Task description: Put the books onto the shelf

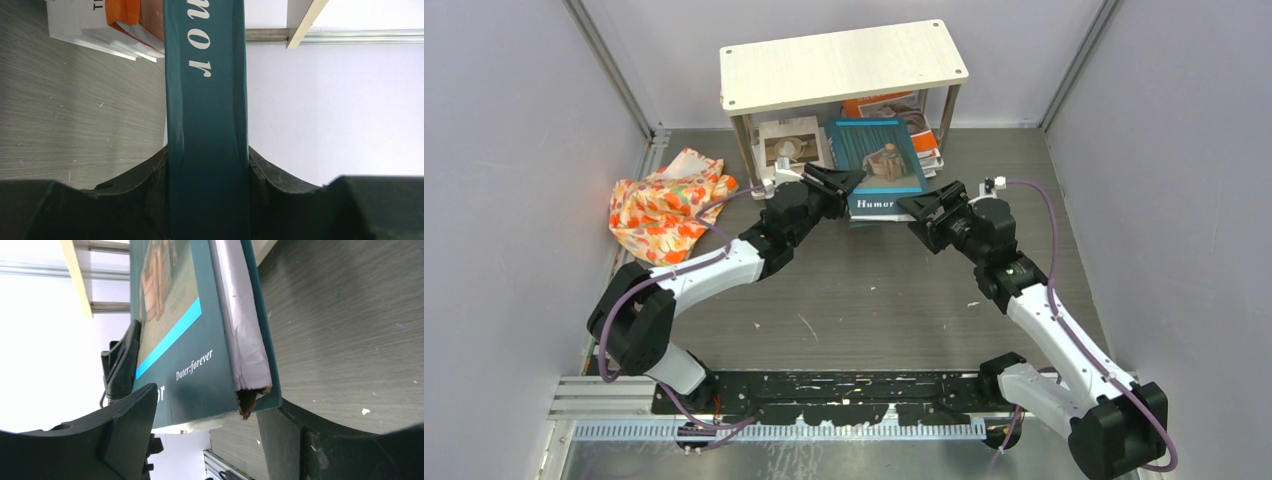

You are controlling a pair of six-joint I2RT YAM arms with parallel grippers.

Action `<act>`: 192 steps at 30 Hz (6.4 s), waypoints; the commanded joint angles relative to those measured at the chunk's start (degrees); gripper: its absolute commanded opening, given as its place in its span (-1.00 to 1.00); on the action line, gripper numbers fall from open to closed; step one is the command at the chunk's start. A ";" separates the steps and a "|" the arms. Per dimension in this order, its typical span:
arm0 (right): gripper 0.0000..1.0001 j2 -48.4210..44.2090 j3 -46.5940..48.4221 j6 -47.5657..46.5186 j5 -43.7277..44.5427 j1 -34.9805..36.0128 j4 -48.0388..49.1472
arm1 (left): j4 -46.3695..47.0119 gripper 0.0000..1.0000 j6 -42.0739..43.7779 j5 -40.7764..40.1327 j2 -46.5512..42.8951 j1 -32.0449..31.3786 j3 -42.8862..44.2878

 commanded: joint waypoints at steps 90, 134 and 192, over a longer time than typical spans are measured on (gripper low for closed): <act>0.14 44.40 22.13 6.17 3.15 -10.34 39.09 | -13.22 0.55 11.68 7.68 -22.91 15.22 -13.61; 0.38 47.05 50.92 -15.07 3.05 -10.36 -15.92 | -12.83 0.54 10.83 7.66 -25.07 16.30 -13.40; -0.88 42.82 46.92 -23.63 8.98 -9.39 -20.71 | -14.67 0.54 11.90 7.69 -27.64 17.41 -15.02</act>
